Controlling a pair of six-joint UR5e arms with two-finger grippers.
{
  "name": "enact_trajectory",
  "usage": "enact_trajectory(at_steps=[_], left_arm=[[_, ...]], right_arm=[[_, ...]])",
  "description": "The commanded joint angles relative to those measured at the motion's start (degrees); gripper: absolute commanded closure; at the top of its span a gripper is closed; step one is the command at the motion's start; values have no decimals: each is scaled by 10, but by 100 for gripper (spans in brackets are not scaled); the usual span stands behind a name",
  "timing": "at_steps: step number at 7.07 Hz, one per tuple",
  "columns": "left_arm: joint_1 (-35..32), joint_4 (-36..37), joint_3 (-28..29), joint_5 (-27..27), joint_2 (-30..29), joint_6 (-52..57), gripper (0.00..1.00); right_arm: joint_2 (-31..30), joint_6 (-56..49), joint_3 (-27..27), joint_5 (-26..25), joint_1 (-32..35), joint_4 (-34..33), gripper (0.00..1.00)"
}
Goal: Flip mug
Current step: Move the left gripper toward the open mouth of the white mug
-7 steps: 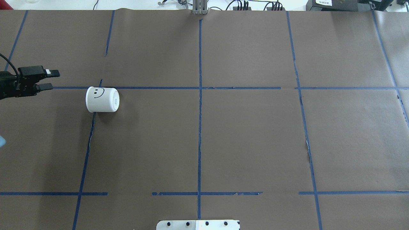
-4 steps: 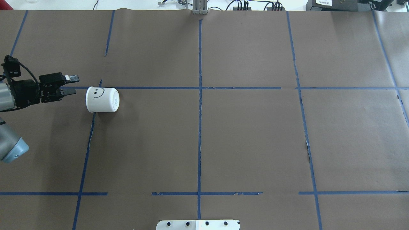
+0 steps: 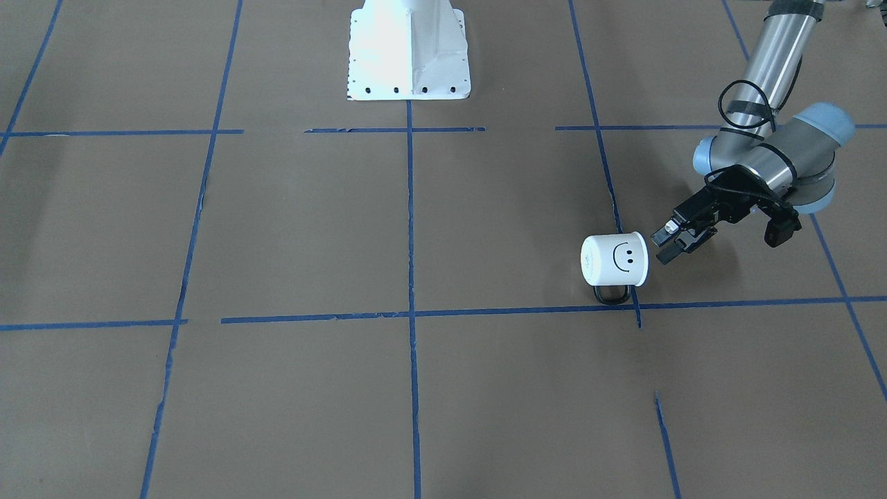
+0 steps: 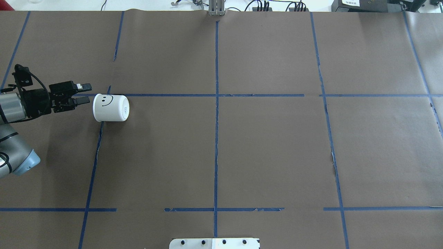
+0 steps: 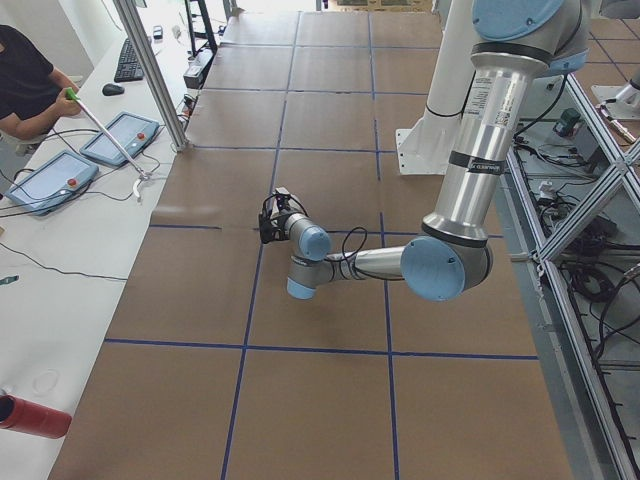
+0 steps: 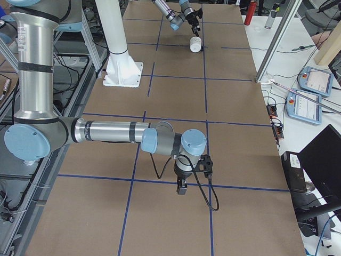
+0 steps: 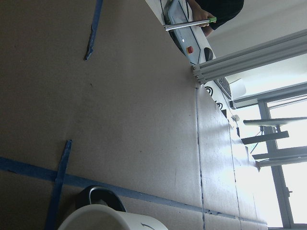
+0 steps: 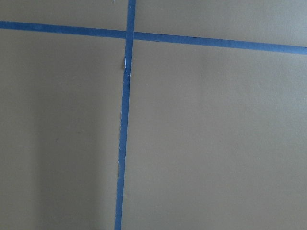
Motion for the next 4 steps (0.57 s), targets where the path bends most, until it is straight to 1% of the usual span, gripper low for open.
enact_trajectory(at_steps=[1,2,3,4], left_arm=[[15,-8,24,1,-16,-4,2],[19,-8,24,1,-20,-5,3],[21,-8,28,2,-28,-11,8],[21,-8,31,2,-32,-13,27]], right_arm=[[0,0,1,0,0,0,0],[0,0,0,0,0,0,0],[0,0,0,0,0,0,0],[0,0,0,0,0,0,0]])
